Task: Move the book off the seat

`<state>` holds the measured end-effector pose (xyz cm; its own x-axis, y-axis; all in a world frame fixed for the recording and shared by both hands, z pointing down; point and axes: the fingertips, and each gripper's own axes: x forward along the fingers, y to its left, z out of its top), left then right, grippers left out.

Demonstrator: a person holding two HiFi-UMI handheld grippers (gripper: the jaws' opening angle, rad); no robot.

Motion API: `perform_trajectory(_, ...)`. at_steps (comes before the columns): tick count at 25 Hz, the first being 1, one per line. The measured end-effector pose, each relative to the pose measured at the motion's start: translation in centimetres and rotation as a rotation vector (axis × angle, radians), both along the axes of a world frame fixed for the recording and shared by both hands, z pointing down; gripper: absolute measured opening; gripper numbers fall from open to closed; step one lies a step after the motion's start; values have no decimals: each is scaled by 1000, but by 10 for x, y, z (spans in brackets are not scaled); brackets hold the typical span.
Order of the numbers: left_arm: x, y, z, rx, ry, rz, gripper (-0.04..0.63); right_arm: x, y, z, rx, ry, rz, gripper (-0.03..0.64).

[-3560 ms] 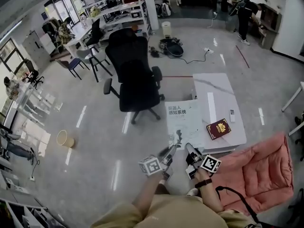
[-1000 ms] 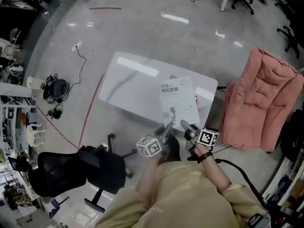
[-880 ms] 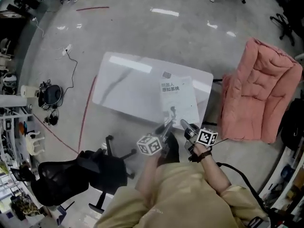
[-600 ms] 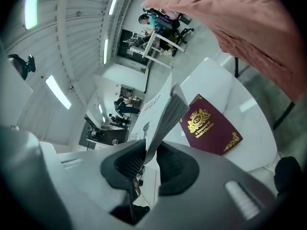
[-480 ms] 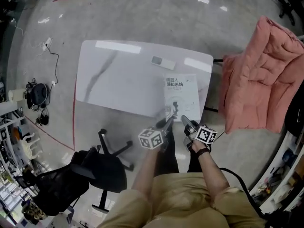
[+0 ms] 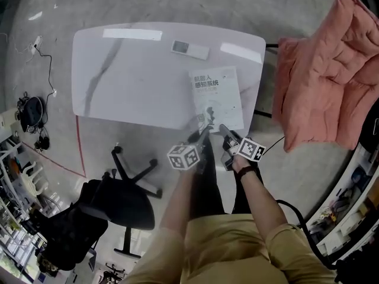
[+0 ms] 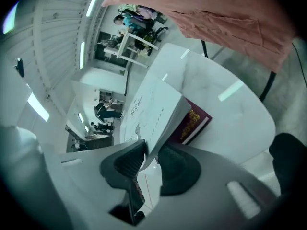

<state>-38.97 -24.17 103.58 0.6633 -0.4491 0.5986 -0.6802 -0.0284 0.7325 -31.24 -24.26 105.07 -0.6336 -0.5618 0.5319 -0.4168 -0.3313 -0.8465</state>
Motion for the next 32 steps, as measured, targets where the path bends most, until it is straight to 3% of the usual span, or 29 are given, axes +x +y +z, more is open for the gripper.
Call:
perform_trajectory(5,-3,4,16,-50,-77,-14,120,3,14,13,-120,-28,19,146)
perform_trajectory(7,-4,3,21,-74,-96,-29,213,9,22,10,-125,-33,6,209)
perform_trajectory(9,-5,-1,21,-91,-109,-39,303,18,29,2,-110,-30,-6,198)
perform_trajectory(12,-8,-6,11,-95,-130,-50,314,27,35,-17,-67,-42,-59,208)
perform_trajectory(17,-5,-15,-32,-54,-143,-76,313,34,39,-62,44,10,-269,218)
perform_trajectory(20,2,-21,-78,5,-152,-73,300,34,30,-103,139,32,-370,219)
perform_trajectory(25,26,-39,-174,171,-188,-16,258,39,-13,-198,378,130,-439,198)
perform_trajectory(32,55,-35,-298,430,-289,10,182,71,-31,-327,640,238,-371,145)
